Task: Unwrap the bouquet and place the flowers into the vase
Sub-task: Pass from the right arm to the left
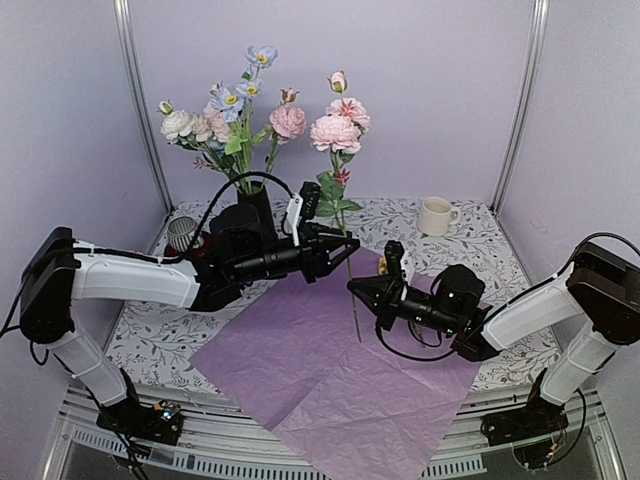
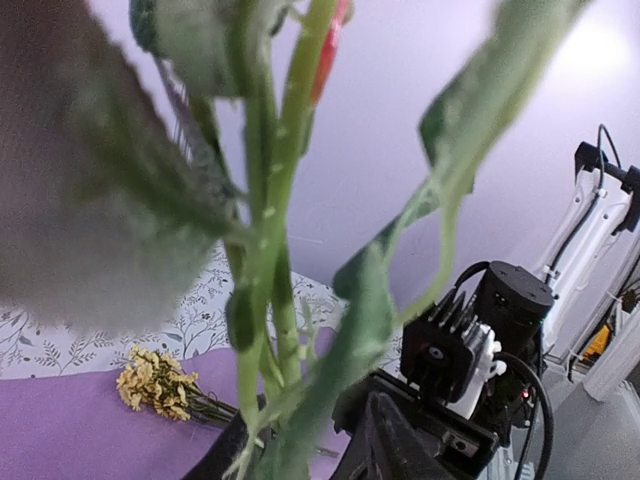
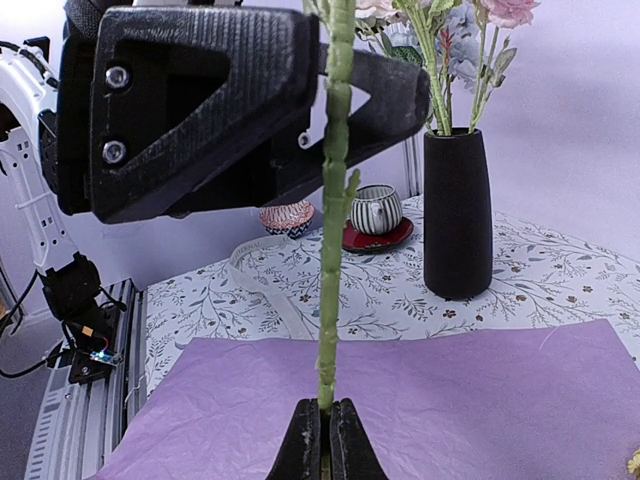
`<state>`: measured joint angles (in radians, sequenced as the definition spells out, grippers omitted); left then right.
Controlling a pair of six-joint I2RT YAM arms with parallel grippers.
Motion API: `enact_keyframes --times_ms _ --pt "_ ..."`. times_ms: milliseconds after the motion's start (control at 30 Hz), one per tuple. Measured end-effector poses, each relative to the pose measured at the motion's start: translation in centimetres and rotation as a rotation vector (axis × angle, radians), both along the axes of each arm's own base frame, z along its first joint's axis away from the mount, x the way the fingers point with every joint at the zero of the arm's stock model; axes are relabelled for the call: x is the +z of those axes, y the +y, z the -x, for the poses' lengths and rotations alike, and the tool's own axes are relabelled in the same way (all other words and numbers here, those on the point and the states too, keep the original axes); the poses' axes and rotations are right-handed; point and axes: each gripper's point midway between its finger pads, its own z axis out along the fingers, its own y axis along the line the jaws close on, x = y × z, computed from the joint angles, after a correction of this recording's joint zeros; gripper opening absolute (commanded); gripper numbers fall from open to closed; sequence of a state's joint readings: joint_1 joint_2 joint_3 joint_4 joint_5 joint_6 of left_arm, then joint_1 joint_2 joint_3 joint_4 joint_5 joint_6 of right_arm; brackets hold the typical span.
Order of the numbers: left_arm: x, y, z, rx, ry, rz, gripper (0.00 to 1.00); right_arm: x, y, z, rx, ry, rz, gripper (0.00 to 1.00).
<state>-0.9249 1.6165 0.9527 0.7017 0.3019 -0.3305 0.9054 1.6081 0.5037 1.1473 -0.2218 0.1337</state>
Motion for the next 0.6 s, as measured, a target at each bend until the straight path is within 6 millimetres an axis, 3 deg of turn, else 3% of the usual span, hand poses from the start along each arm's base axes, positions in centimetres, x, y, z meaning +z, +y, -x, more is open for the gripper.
enact_keyframes --times_ms 233,367,600 --pt "-0.5 0.3 0.0 0.011 0.006 -0.005 0.07 0.0 0.0 0.0 0.0 -0.001 0.001 0.05" --pt "-0.4 0.4 -0.1 0.021 0.002 -0.003 0.03 0.0 0.1 0.1 0.003 -0.009 0.002 0.27" --pt "0.3 1.8 0.2 0.042 -0.008 0.007 0.0 0.4 0.0 0.2 -0.001 -0.043 -0.002 0.41"
